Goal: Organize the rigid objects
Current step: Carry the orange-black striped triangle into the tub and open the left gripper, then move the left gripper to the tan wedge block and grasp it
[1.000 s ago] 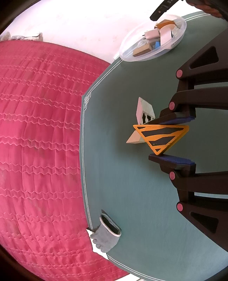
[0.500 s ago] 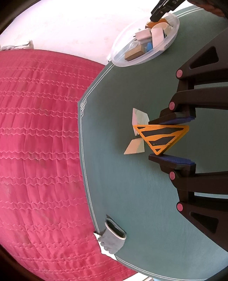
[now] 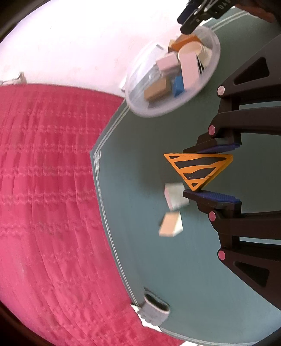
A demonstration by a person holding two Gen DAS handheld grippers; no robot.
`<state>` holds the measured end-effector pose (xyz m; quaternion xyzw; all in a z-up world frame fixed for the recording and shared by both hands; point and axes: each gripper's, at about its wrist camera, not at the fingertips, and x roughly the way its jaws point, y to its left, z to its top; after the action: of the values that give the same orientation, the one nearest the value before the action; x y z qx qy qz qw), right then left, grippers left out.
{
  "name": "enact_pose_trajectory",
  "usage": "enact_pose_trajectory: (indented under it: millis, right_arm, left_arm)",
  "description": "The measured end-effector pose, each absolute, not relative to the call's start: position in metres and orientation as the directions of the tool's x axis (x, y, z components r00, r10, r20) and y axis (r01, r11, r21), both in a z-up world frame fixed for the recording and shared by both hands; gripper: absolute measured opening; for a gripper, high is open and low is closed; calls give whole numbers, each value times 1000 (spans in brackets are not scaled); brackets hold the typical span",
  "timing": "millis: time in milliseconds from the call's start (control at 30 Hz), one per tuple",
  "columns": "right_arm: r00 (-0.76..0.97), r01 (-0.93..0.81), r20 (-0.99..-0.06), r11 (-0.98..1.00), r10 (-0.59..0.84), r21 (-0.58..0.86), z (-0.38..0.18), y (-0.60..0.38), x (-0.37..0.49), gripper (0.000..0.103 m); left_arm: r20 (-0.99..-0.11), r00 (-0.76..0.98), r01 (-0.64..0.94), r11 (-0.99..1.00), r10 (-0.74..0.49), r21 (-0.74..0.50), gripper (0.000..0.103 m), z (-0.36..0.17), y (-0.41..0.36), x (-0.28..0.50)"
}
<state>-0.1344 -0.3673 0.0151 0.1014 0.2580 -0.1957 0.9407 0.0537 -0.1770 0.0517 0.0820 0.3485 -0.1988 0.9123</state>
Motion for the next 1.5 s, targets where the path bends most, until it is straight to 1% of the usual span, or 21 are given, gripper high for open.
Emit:
enact_pose_trajectory:
  millis: [133, 367, 733, 767, 800, 867, 900, 1000, 1100, 1500]
  right_arm:
    - [799, 424, -510, 900, -320, 99, 16, -374, -146, 50]
    - [807, 438, -505, 884, -308, 162, 14, -388, -159, 50]
    - [811, 437, -507, 878, -291, 196, 11, -394, -165, 50]
    - [811, 437, -508, 878, -291, 196, 11, -393, -165, 50]
    - [811, 437, -508, 878, -290, 197, 11, -394, -165, 50]
    - [811, 439, -506, 876, -292, 198, 10, -393, -165, 50]
    - [811, 441, -506, 875, -293, 199, 10, -394, -165, 50]
    - [809, 443, -509, 875, -294, 198, 9, -392, -165, 50]
    - [807, 440, -513, 878, -293, 190, 8, -390, -164, 50]
    - [804, 411, -524, 899, -279, 152, 7, -374, -155, 50]
  left_arm:
    - [-683, 638, 474, 881, -356, -17, 32, 52, -204, 51]
    - [-683, 603, 535, 844, -411, -35, 32, 55, -249, 46]
    - [-669, 570, 592, 803, -477, -69, 32, 60, -285, 48]
    - [-667, 563, 602, 795, -487, -73, 34, 60, -287, 47]
    - [-668, 556, 610, 789, -495, -76, 40, 60, -289, 48]
    - [-666, 551, 618, 782, -503, -79, 81, 59, -290, 47]
    - [-657, 563, 614, 786, -501, -73, 85, 59, -289, 47]
    - [-642, 602, 595, 803, -474, -35, 85, 59, -281, 48]
    - [-635, 625, 568, 823, -454, -29, 85, 58, -268, 52]
    - [-635, 668, 467, 883, -388, -48, 86, 54, -219, 70]
